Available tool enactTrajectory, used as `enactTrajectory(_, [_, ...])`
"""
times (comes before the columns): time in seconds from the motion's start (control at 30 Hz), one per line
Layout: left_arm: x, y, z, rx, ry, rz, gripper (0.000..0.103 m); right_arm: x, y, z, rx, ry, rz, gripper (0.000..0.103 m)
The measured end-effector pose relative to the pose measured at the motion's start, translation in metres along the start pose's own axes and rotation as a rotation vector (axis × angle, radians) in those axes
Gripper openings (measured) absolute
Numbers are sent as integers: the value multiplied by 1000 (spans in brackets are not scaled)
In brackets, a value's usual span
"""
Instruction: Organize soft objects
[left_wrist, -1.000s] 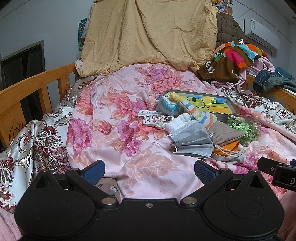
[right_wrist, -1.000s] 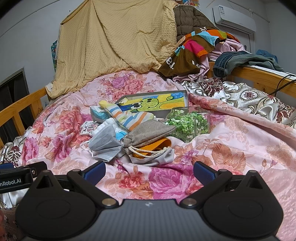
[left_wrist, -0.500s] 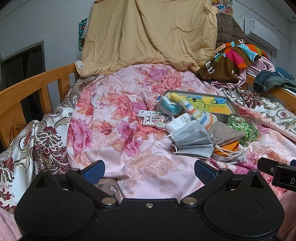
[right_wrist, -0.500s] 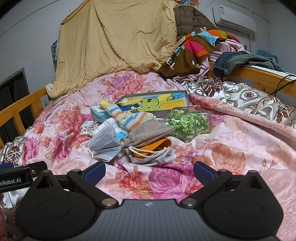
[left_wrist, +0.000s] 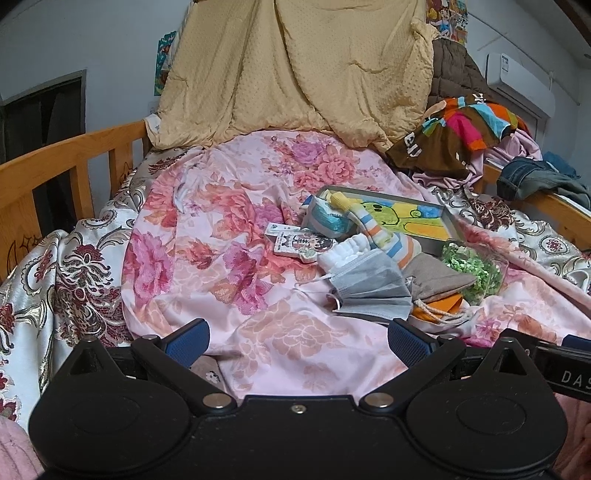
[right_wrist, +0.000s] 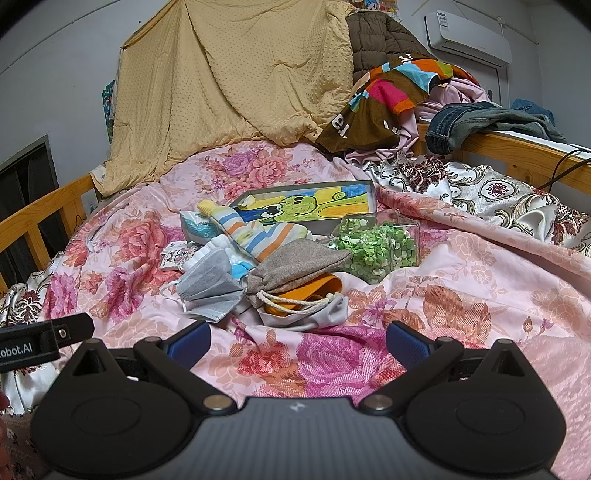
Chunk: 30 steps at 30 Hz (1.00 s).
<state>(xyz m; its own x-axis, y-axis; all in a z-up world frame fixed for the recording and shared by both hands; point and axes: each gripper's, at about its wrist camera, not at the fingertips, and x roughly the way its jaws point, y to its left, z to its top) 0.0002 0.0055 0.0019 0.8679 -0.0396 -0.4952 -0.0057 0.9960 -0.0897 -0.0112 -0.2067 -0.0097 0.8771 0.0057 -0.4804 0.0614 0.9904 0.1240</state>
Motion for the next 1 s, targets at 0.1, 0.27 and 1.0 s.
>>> enactTrajectory(0.1, [1,0,0,1,16,3,102,-2,-1,2,2,1,2,103])
enactTrajectory(0.27, [3,1,-3,0,42,0,102,2,-1,-1,7,9,4,103])
enactTrajectory(1.0, [69,-7,19,-3,133,-87,96,69,-22,32,42,150,118,103])
